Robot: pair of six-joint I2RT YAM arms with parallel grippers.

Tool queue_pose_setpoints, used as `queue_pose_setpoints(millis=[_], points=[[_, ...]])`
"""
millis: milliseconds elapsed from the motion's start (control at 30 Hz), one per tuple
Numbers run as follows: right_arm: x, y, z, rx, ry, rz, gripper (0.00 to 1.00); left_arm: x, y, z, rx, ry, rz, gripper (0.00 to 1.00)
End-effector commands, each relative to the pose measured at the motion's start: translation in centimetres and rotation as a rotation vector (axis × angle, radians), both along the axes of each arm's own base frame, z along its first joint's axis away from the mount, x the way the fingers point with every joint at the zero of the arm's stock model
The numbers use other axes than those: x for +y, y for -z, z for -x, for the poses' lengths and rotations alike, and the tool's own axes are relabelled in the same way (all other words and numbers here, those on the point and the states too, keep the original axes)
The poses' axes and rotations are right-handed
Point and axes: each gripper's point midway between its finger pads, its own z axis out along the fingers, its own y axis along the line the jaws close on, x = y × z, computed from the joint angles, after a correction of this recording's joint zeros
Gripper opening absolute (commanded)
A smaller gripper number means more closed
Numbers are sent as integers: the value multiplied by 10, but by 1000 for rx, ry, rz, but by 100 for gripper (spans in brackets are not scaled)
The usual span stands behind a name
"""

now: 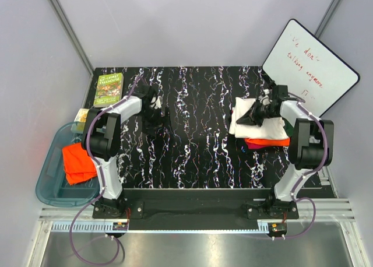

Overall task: Fold and stack the t-shirts
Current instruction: Neatly place the folded tshirt to the corner

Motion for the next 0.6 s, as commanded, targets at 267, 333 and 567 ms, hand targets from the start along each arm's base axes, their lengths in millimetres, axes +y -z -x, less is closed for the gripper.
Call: queue_pose_setpoints(millis=[267, 333, 567], points=[[2, 98, 48, 361, 11, -24, 0, 19, 23, 22, 65, 22, -101, 99], [3, 101, 49, 364, 4, -23, 0, 19, 21, 22, 61, 23, -102, 99], [-6, 25, 15, 109, 5, 56, 12, 23, -5, 18, -16, 25, -114, 99]])
